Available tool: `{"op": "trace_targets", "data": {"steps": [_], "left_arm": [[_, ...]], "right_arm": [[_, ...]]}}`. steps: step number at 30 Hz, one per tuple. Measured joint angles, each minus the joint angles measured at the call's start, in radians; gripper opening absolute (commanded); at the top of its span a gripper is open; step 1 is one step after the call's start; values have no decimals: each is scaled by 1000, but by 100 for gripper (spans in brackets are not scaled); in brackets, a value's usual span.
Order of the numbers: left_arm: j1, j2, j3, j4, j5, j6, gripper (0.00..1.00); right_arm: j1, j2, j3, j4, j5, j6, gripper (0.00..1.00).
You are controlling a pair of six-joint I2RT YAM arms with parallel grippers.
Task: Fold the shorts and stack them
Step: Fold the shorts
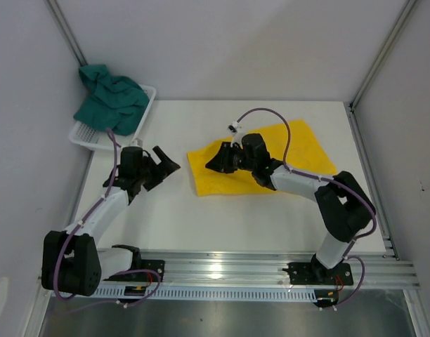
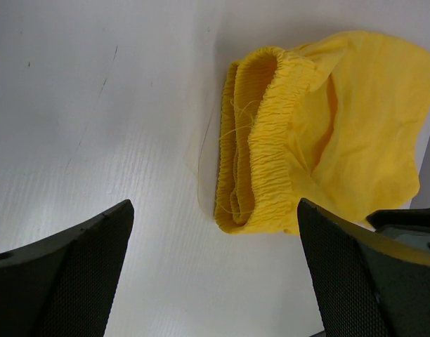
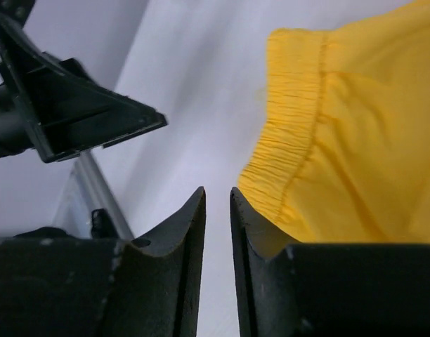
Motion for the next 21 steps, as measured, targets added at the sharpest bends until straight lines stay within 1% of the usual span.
{"op": "trace_targets", "data": {"steps": [3,6,9,13,16,19,21], "left_arm": [[0,-5,0,-10,2,0,99],[1,-6,1,-18,3,1,99],[3,-6,1,-27,3,7,99],[3,-7,1,-27,5,8,99],[3,-7,1,-26,6,8,99],[3,-4,1,-26,8,8,99],[3,0,1,-25,10,8,99]], "right_arm": [[1,101,-10,148,-148,103,20],[3,207,-19,251,-253,185,21],[6,303,-32,342,-323,251,20],[-2,401,-74,415,-359,305,19],[-15,467,-77,469,-404,356,19],[-15,462,-75,470,-397,357,20],[-12,439,-75,432,-378,341,21]]}}
